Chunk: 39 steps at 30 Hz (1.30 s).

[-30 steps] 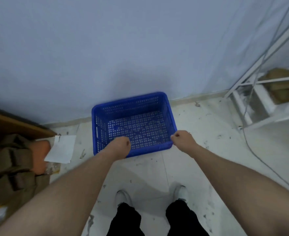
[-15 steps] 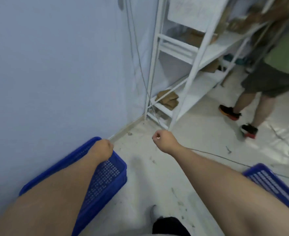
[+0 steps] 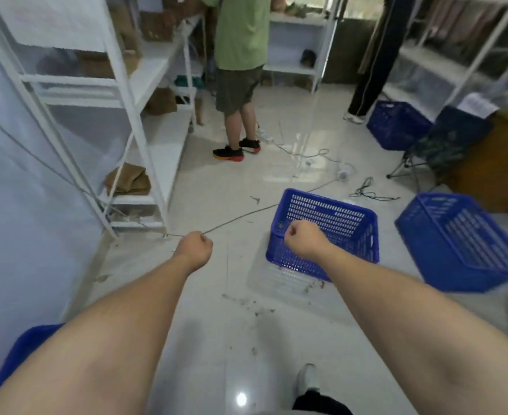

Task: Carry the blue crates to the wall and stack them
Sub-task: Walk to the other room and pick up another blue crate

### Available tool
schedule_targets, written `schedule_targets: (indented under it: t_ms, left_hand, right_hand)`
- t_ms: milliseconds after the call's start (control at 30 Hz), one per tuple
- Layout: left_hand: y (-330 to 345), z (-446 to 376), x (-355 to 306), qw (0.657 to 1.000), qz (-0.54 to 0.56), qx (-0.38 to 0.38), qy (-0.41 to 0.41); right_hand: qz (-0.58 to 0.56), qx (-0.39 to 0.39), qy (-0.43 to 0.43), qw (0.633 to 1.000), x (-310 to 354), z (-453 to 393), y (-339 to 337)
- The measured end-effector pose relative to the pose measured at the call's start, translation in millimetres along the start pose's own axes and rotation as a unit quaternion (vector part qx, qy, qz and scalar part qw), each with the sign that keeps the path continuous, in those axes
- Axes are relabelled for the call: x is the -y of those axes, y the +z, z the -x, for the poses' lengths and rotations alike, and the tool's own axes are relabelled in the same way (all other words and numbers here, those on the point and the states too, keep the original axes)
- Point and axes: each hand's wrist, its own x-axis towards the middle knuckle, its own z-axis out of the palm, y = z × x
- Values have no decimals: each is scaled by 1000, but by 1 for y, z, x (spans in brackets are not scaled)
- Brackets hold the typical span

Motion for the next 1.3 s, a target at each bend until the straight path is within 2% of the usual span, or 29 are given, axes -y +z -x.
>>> schedule_targets:
  t_ms: [133,233,567,833,1100,1300]
  left_hand:
    - [55,6,-63,996,33,76,28]
    - [98,18,-110,993,31,106,42]
    - [255,84,-221,984,-43,159,69]
    - [360,118,-285,976,-47,205,57]
    - [406,74,-318,978,-59,199,29]
    - [462,13,-367,970,-41,238,17]
  right_hand:
    - [-45,-37,56,997,-67,28,-37]
    - [-67,-72,95,991,-116,49,-63]
    - [-88,-124,161,975,-299,109,-145]
    - [-127,-149,227,954,-421,130,-198]
    - [-129,-131,239,953,-465,85,-220]
    - [-110,-123,246,955,-493,23,-262]
